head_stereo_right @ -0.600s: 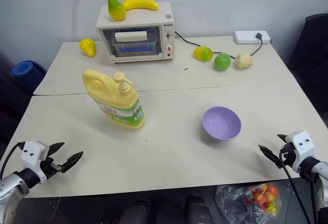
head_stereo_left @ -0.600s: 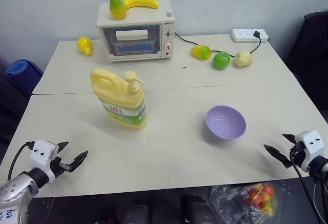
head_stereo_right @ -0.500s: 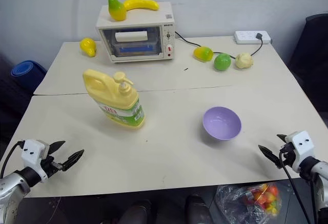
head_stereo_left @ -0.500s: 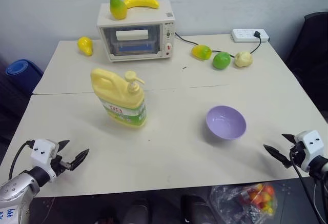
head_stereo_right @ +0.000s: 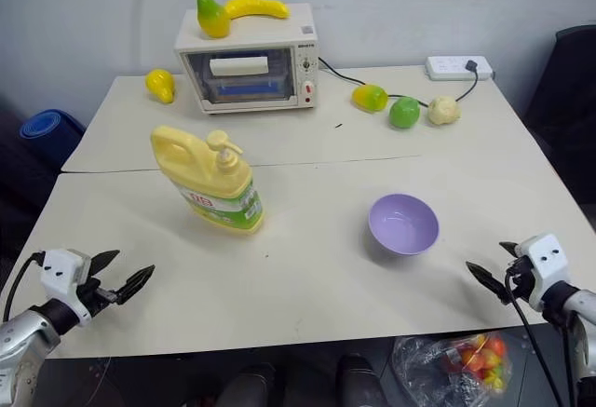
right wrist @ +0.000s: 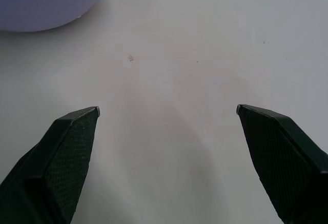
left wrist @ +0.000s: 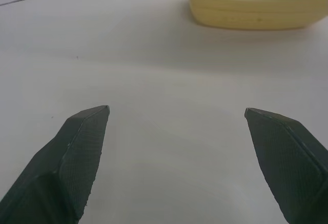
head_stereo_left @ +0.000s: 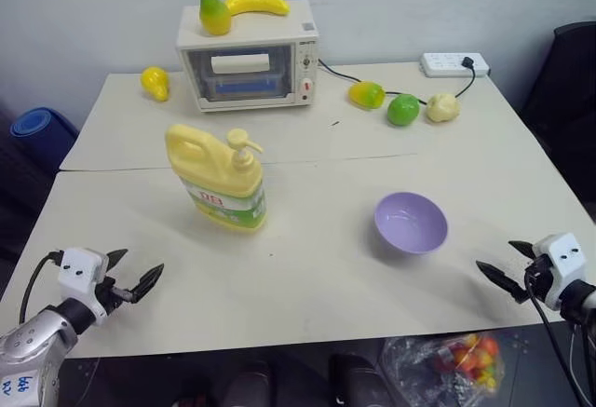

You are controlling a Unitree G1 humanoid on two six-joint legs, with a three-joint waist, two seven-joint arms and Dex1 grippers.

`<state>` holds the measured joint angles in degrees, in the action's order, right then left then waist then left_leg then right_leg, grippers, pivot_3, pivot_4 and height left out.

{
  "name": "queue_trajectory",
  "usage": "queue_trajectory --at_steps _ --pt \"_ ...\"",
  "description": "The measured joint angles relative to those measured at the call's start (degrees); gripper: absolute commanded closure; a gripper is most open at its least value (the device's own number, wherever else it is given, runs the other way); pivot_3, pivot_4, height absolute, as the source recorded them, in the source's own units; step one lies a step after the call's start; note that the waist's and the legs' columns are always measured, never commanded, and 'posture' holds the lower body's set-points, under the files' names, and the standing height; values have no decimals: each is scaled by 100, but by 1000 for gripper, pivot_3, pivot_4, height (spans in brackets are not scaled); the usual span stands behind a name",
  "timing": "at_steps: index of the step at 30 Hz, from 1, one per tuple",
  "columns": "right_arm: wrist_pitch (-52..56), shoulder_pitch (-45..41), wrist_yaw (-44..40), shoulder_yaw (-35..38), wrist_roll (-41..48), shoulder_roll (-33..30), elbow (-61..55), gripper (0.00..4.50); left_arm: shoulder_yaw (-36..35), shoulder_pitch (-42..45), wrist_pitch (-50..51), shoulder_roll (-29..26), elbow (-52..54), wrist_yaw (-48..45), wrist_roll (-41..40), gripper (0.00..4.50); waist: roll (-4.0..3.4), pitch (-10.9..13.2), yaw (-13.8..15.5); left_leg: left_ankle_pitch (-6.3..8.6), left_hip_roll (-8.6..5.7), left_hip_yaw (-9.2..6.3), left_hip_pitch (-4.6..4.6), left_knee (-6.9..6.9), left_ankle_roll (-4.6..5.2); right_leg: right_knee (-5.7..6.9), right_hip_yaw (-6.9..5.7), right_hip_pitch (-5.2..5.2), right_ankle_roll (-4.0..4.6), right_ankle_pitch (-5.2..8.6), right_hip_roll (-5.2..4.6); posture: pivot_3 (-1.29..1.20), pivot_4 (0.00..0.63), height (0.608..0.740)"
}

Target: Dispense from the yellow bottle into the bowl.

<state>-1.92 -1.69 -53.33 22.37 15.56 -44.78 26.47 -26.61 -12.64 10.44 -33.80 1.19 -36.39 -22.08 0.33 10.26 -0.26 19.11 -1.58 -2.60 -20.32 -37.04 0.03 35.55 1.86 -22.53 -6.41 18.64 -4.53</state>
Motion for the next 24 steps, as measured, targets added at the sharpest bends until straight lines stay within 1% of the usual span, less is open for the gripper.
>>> queue_trajectory --at_steps 7,10,13,16,18,21,24 --pt "201 8 26 0 29 0 -204 0 9 55 -54 2 -94 43 6 15 0 0 1 0 0 0 0 -1 0 0 -1 0 0 0 0 0 150 740" --pt "362 127 -5 -1 57 0 -416 0 29 41 32 0 -100 -78 -33 15 0 0 2 0 0 0 0 0 -1 0 -1 0 0 0 0 0 150 740" --pt "685 269 -16 47 244 0 -800 0 28 6 287 -40 50 -296 -270 15 0 0 3 1 0 -1 -2 -2 -1 0 0 0 0 0 0 0 150 740" --pt "978 437 -52 143 441 -86 -1324 0 0 40 677 -213 305 -484 -604 15 -2 1 4 1 1 -2 -3 -3 0 2 0 0 0 0 0 0 150 740" --pt "1226 619 -124 262 607 -229 -1816 0 -74 69 1033 -424 583 -645 -922 15 -5 3 7 1 3 -5 -5 -1 0 1 -1 -1 0 0 0 0 150 740" --pt "1788 928 -241 401 1011 -436 -3099 0 -281 132 1780 -1118 1291 -1101 -1656 15 -4 4 9 2 10 -12 -7 -2 -5 1 -6 -1 4 2 3 0 150 740" --pt "2188 1002 -185 214 1104 -479 -4060 0 -393 250 2249 -1742 1951 -1627 -2212 15 -5 4 2 3 10 -9 -7 -2 -6 -2 -4 -1 5 3 3 0 150 740"
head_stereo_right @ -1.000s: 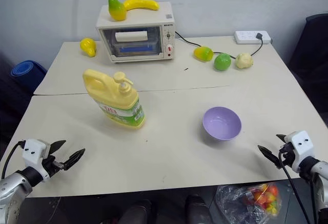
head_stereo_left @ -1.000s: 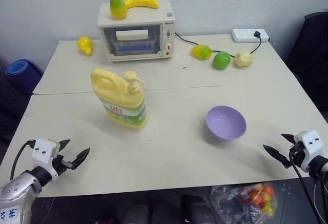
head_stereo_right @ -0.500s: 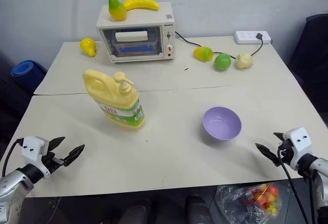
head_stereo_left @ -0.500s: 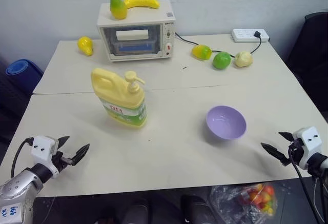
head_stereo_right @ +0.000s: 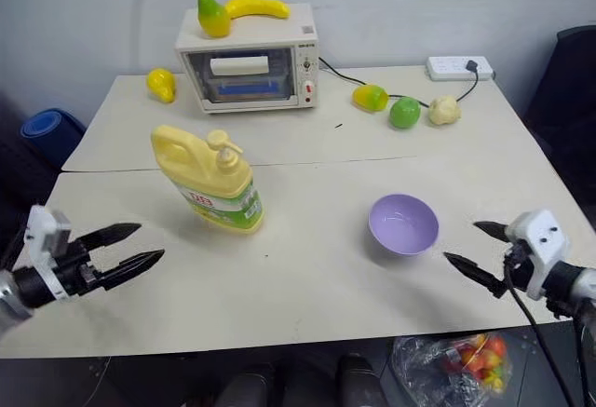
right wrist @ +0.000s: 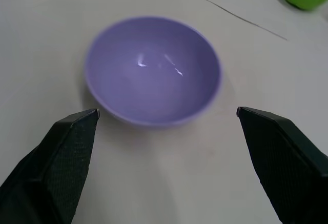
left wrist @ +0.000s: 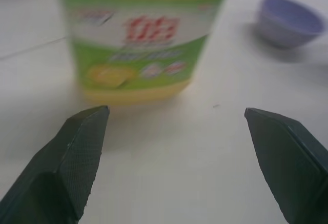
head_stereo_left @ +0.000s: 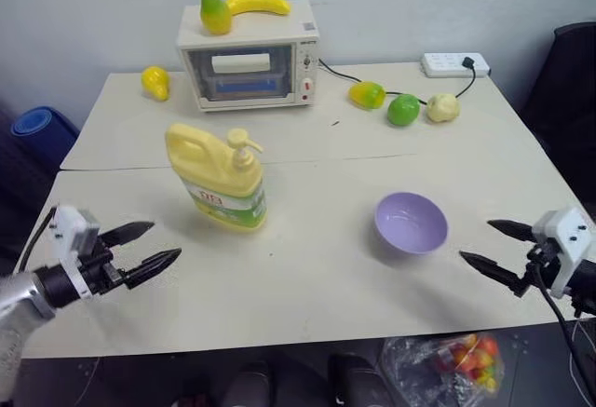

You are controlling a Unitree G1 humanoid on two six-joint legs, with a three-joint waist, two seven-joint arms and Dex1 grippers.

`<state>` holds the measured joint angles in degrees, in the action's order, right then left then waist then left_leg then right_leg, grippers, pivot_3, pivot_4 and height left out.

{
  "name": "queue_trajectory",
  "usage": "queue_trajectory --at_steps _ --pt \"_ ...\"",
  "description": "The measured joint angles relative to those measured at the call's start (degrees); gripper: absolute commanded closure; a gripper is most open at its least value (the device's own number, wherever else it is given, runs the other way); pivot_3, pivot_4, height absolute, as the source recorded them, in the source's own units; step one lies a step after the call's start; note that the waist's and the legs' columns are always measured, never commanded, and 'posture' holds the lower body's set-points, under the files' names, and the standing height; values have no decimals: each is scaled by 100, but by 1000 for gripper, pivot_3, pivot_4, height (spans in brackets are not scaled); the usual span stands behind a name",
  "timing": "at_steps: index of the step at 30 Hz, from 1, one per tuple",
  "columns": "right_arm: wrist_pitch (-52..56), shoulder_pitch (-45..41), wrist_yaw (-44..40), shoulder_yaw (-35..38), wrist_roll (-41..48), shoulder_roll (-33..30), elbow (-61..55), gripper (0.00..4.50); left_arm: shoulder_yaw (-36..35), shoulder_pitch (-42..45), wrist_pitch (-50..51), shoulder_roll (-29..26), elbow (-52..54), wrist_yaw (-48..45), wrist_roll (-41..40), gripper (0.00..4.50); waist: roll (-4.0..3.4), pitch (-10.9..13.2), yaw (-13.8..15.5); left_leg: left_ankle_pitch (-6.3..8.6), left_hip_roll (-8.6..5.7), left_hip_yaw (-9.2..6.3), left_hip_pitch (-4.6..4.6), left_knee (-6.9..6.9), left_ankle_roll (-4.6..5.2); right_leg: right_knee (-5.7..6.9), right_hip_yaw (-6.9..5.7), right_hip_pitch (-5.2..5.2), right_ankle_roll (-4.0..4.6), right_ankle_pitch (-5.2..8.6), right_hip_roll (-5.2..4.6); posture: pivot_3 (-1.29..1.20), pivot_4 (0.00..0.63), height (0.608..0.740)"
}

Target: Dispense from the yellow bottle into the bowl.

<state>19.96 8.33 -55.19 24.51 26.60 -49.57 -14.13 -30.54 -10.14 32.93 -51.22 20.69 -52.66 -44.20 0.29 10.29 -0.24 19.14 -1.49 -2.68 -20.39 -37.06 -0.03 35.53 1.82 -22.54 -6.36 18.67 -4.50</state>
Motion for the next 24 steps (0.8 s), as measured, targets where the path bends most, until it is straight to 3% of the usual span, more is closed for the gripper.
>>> queue_trajectory --at_steps 7,14,24 --pt "211 -599 474 -1203 -641 17 -365 0 512 573 421 -827 851 -787 -400 15 -6 4 4 -9 -1 2 -8 3 -25 -3 -2 -12 2 1 2 0 150 740" --pt "-499 -1006 413 -2057 -1568 -11 126 0 1073 1502 435 -776 1011 -810 -439 15 -5 4 11 -7 -5 3 -19 -4 -27 -2 -6 -21 2 1 6 0 150 740" --pt "-1064 -1168 327 -2299 -1939 -12 575 0 1208 1573 399 -609 943 -673 -268 15 -2 6 8 -9 -4 6 -20 -14 -28 8 -5 -24 1 1 11 0 150 740"
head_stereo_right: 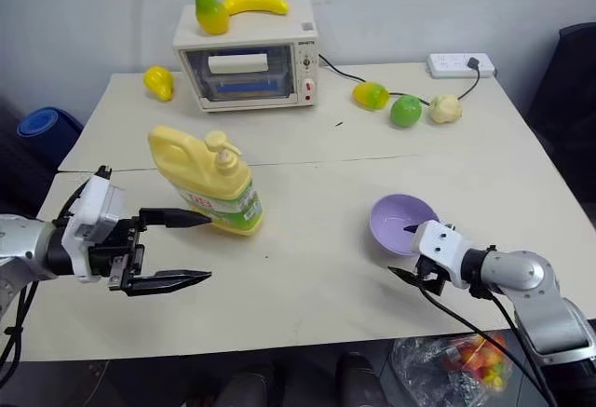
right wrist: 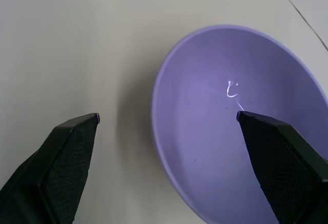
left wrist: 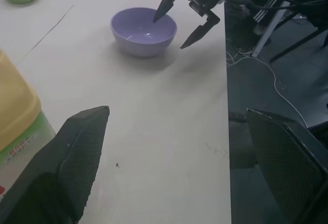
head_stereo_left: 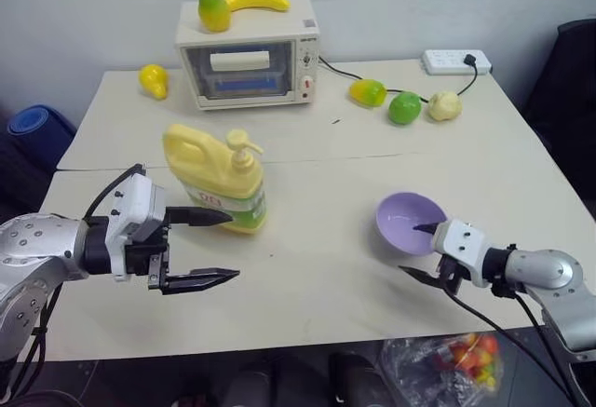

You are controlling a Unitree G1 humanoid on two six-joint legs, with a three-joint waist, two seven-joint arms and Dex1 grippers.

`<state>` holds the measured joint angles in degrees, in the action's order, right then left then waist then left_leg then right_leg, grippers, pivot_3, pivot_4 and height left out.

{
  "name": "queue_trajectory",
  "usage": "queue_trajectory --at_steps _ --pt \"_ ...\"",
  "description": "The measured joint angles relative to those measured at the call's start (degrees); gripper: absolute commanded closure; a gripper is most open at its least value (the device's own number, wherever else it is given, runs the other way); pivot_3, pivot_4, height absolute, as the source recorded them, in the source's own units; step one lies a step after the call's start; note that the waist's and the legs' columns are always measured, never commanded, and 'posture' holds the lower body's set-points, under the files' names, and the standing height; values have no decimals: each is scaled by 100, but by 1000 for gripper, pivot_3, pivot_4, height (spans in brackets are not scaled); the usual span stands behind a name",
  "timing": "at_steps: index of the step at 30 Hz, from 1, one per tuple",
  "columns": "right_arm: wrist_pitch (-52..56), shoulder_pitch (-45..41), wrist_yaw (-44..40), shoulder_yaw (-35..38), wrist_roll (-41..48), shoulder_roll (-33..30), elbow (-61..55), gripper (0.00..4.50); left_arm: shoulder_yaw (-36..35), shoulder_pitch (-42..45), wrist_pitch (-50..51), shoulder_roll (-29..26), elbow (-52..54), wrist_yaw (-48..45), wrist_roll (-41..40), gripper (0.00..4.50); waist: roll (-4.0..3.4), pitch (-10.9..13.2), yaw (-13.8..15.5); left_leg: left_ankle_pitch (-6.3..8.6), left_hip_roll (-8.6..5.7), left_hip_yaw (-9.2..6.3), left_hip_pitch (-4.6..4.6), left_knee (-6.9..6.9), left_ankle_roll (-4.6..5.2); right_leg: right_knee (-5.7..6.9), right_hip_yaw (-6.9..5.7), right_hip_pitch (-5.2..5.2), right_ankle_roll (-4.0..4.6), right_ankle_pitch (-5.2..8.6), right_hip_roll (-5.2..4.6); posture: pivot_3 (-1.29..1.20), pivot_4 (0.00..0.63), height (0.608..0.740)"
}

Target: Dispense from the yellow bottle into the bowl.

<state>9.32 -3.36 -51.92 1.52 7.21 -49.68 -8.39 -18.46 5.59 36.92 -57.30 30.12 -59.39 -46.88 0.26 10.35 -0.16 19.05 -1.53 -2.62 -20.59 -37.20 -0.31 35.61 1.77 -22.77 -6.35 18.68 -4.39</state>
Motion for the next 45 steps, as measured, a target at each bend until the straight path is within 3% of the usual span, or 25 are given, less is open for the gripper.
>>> queue_trajectory --at_steps 4,14,32,40,45 --pt "-376 -212 -39 -195 -235 24 510 1001 4 59 4 19 2 30 0 0 0 0 -3 -3 -1 2 0 -5 -2 5 0 0 0 0 0 0 150 740" --pt "-1211 -664 -82 -598 -669 127 1347 4491 56 293 78 24 -7 107 -17 0 0 0 -13 -8 0 3 5 -14 -8 26 2 -1 0 0 5 0 150 740" --pt "-1846 -1037 -436 -640 -954 27 1768 4491 161 504 105 116 -29 199 -7 0 1 0 -17 -10 2 2 5 -24 -11 35 2 -1 0 0 9 0 150 740" --pt "-1817 -1075 -473 -640 -950 46 1783 2062 169 528 108 192 -94 258 -2 0 1 0 -12 -10 1 3 5 -24 -10 35 2 -1 0 0 8 0 150 740" --pt "-1829 -1103 -473 -640 -954 46 1856 2062 169 550 113 191 -110 240 -6 0 1 0 -15 -10 2 3 5 -27 -11 37 2 -1 0 0 8 0 150 740"
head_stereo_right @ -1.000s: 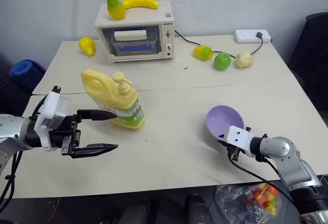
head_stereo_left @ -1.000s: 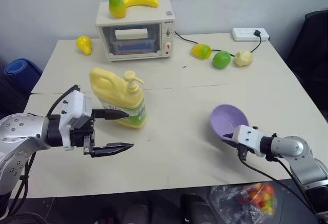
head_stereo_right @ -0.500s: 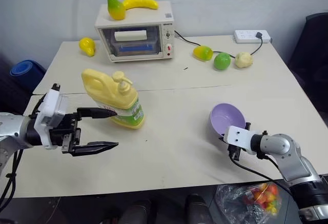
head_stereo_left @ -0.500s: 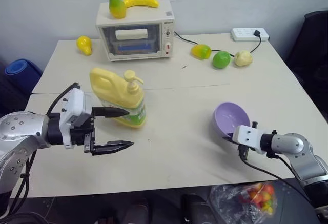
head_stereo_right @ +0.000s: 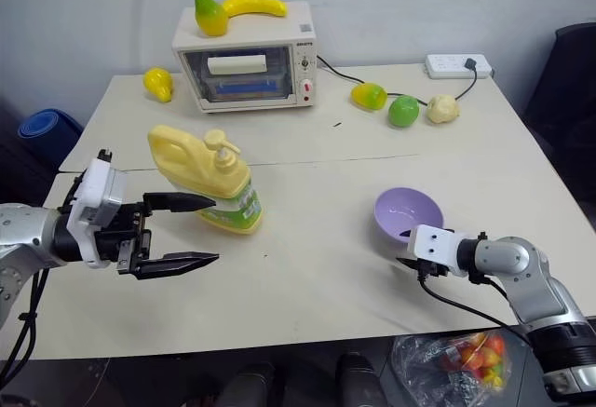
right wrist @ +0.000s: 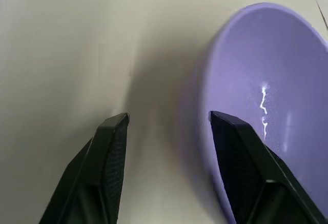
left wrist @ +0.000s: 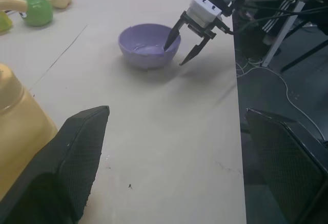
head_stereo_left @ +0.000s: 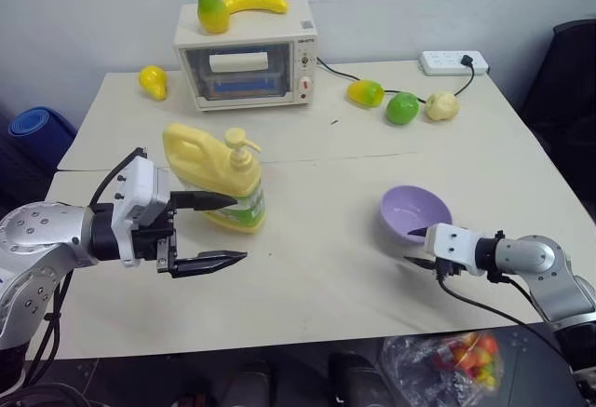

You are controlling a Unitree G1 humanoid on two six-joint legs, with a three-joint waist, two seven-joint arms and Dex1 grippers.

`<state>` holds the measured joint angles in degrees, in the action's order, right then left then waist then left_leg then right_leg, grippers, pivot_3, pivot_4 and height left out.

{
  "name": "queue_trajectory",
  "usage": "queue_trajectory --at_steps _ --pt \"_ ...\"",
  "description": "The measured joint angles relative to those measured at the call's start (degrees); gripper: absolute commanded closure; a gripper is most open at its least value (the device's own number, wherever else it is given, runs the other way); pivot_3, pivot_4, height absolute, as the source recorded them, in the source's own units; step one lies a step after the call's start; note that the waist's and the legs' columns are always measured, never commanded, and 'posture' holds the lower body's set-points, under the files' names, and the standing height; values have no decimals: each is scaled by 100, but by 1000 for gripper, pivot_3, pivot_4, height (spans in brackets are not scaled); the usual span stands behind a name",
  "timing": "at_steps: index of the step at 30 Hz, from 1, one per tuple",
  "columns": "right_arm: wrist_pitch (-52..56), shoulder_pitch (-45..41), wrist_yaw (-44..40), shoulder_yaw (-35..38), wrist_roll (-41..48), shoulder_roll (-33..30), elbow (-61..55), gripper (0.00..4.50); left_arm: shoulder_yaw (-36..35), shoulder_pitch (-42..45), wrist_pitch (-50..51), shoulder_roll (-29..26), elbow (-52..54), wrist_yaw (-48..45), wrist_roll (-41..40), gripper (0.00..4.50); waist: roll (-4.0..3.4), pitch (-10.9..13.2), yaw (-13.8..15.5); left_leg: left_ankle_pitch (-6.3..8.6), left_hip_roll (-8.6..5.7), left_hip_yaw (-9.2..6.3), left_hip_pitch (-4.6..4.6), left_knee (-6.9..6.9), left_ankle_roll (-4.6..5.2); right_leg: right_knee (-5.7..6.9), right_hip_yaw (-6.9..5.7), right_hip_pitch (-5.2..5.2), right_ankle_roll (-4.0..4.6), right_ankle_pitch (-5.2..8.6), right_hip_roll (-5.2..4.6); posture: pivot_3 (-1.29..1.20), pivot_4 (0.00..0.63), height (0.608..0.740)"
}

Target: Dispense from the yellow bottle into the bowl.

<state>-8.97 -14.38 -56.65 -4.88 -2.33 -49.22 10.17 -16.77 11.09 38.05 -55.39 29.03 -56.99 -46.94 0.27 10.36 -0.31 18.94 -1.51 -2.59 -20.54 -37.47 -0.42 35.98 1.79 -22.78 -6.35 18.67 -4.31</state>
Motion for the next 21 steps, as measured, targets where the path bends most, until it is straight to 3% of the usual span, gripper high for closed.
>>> queue_trajectory --at_steps 5,9,14,21 --pt "-230 -228 -138 1 125 10 419 2062 0 137 21 -5 -20 -24 -17 0 0 0 0 0 0 1 0 -8 0 4 0 1 0 0 0 0 150 740" --pt "-365 -274 -231 1 180 10 628 2943 1 169 60 -4 -19 -49 -23 0 0 0 -1 0 0 0 0 -7 0 4 0 1 0 0 0 0 150 740" --pt "-488 -294 -264 9 182 25 811 4431 31 189 67 -5 -19 -82 -22 0 0 0 0 0 0 1 0 -8 0 4 0 1 0 0 0 0 150 740" --pt "-709 -301 -265 12 196 52 950 4431 191 328 68 -4 -24 -86 -19 0 0 0 -3 0 0 1 0 -19 0 13 1 2 -1 0 1 0 150 740"
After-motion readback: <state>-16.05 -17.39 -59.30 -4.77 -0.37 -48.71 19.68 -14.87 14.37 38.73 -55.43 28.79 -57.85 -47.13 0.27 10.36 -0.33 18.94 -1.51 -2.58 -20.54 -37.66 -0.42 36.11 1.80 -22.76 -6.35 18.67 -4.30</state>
